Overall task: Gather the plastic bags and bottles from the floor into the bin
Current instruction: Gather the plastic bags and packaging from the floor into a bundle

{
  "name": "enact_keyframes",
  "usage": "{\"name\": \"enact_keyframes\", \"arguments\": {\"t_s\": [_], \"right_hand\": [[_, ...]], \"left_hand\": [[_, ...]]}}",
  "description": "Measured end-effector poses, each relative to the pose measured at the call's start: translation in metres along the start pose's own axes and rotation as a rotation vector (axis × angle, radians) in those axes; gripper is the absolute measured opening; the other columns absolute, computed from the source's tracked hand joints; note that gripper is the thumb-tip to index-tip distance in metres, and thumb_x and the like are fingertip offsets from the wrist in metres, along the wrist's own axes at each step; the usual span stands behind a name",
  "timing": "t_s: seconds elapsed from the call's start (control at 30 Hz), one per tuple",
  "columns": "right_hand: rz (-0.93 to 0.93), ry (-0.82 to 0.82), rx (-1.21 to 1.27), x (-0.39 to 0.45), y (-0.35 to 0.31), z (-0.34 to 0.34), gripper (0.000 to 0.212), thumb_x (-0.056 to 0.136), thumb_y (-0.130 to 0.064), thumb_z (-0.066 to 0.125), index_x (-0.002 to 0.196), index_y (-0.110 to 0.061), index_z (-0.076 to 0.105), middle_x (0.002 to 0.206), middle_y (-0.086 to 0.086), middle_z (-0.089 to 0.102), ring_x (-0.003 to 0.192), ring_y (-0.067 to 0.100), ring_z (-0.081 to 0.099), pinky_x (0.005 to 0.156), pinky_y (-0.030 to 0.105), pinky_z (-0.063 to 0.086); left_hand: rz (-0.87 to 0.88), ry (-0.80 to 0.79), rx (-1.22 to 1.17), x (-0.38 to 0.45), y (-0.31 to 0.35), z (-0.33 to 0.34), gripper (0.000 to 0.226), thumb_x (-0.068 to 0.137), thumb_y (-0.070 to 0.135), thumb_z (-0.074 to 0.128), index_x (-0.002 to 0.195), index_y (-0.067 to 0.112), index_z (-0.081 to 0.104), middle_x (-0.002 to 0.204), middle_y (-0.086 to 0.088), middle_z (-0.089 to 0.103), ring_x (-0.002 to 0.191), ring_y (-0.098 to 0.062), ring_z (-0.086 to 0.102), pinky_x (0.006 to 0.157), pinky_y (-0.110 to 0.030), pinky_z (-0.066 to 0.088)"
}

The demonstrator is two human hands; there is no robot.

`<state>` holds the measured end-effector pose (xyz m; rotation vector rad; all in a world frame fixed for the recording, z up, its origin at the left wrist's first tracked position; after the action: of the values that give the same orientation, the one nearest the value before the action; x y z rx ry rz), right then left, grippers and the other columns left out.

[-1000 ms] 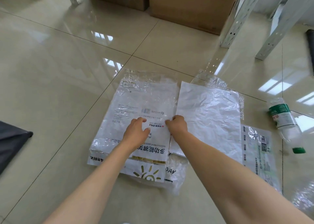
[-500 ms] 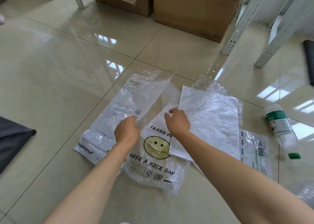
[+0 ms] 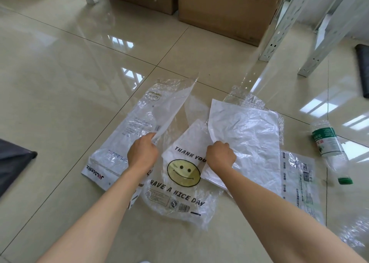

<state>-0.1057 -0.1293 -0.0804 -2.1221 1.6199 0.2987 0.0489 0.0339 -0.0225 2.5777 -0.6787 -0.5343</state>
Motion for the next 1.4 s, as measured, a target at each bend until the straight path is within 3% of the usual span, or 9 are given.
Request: {"name": "enact_keyframes", "arguments": {"t_s": [0.27, 0.37, 0.5, 0.67, 0.73, 0.87, 0.97, 1.1, 1.4], "right_hand": [[-0.001, 0.015, 0.499, -0.016, 0.028, -0.029, 0.03, 0.097, -0.017, 0.03, 0.079, -0.008, 0.051, 0.077, 0.007, 0.055, 0.065, 0.025, 0.049, 0.056, 0.031, 0.036], [-0.187, 0.168, 0.573, -0.043, 0.013, -0.043, 0.029, 0.1, -0.017, 0.036, 0.103, -0.013, 0.065, 0.093, -0.003, 0.059, 0.087, 0.02, 0.054, 0.071, 0.033, 0.042], [-0.45, -0.001, 0.711, -0.076, -0.037, -0.035, 0.033, 0.102, -0.023, 0.042, 0.129, -0.02, 0.06, 0.123, -0.007, 0.062, 0.112, 0.012, 0.056, 0.097, 0.034, 0.047], [-0.607, -0.204, 0.749, -0.096, -0.091, -0.015, 0.034, 0.103, -0.028, 0.04, 0.131, -0.025, 0.059, 0.132, -0.012, 0.057, 0.122, 0.006, 0.051, 0.106, 0.028, 0.04], [-0.657, -0.305, 0.706, -0.102, -0.103, -0.004, 0.038, 0.103, -0.029, 0.036, 0.136, -0.026, 0.055, 0.142, -0.008, 0.053, 0.129, 0.006, 0.047, 0.109, 0.024, 0.034], [-0.676, -0.503, 0.667, -0.108, -0.106, 0.009, 0.041, 0.1, -0.016, 0.035, 0.134, -0.019, 0.058, 0.142, -0.004, 0.054, 0.13, 0.007, 0.047, 0.108, 0.02, 0.034], [-0.578, -0.346, 0.546, -0.099, -0.089, 0.016, 0.036, 0.101, -0.021, 0.04, 0.13, -0.017, 0.061, 0.136, -0.001, 0.058, 0.126, 0.015, 0.052, 0.104, 0.026, 0.041], [-0.425, -0.057, 0.205, -0.08, -0.046, 0.021, 0.039, 0.099, -0.023, 0.046, 0.137, -0.017, 0.049, 0.138, 0.002, 0.051, 0.125, 0.02, 0.051, 0.097, 0.032, 0.045], [-0.716, -0.151, -0.424, -0.107, -0.015, 0.076, 0.075, 0.065, -0.055, 0.077, 0.128, -0.024, 0.049, 0.134, 0.005, 0.047, 0.118, 0.03, 0.05, 0.082, 0.046, 0.047]], "left_hand": [[-0.023, 0.004, -0.057, -0.001, 0.0, -0.004, 0.036, 0.101, 0.019, 0.033, 0.123, 0.016, 0.061, 0.088, -0.001, 0.06, 0.077, -0.023, 0.056, 0.065, -0.029, 0.04], [-0.031, 0.004, -0.096, -0.002, 0.004, -0.006, 0.036, 0.101, 0.025, 0.031, 0.108, 0.012, 0.064, 0.092, -0.006, 0.065, 0.078, -0.023, 0.055, 0.066, -0.029, 0.039], [-0.065, -0.011, -0.293, -0.001, 0.015, -0.016, 0.036, 0.102, 0.027, 0.032, 0.075, 0.016, 0.053, 0.068, 0.0, 0.051, 0.07, -0.022, 0.05, 0.057, -0.028, 0.035], [-0.153, -0.205, -0.844, -0.005, 0.012, -0.028, 0.054, 0.095, 0.06, 0.031, 0.091, 0.018, 0.066, 0.099, -0.005, 0.071, 0.097, -0.022, 0.066, 0.092, -0.045, 0.054], [-0.161, -0.197, -0.825, -0.004, 0.007, -0.032, 0.057, 0.09, 0.065, 0.039, 0.097, 0.016, 0.067, 0.107, -0.01, 0.069, 0.103, -0.024, 0.065, 0.094, -0.043, 0.053], [-0.269, -0.049, -0.712, 0.004, -0.017, -0.034, 0.022, 0.091, 0.016, 0.058, 0.106, 0.003, 0.066, 0.093, -0.011, 0.071, 0.095, -0.031, 0.066, 0.074, -0.034, 0.053], [-0.322, 0.101, -0.408, 0.005, -0.034, -0.043, 0.021, 0.088, 0.004, 0.051, 0.095, -0.01, 0.065, 0.1, -0.03, 0.068, 0.097, -0.045, 0.065, 0.077, -0.045, 0.053], [-0.236, 0.256, -0.132, 0.006, -0.043, -0.066, 0.021, 0.093, 0.008, 0.046, 0.094, -0.004, 0.064, 0.099, -0.027, 0.068, 0.091, -0.044, 0.062, 0.067, -0.037, 0.041], [-0.166, 0.421, 0.171, 0.005, -0.048, -0.081, 0.023, 0.093, 0.0, 0.043, 0.102, 0.001, 0.064, 0.095, -0.024, 0.069, 0.087, -0.044, 0.064, 0.061, -0.035, 0.036]]}}
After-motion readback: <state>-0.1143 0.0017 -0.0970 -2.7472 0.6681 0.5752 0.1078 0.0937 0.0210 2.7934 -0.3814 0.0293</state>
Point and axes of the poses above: each hand's wrist, its own x-axis towards the middle knuckle, its own z-axis out of the palm, y = z × x, the point moved 3 cm from there along x, towards the middle knuckle
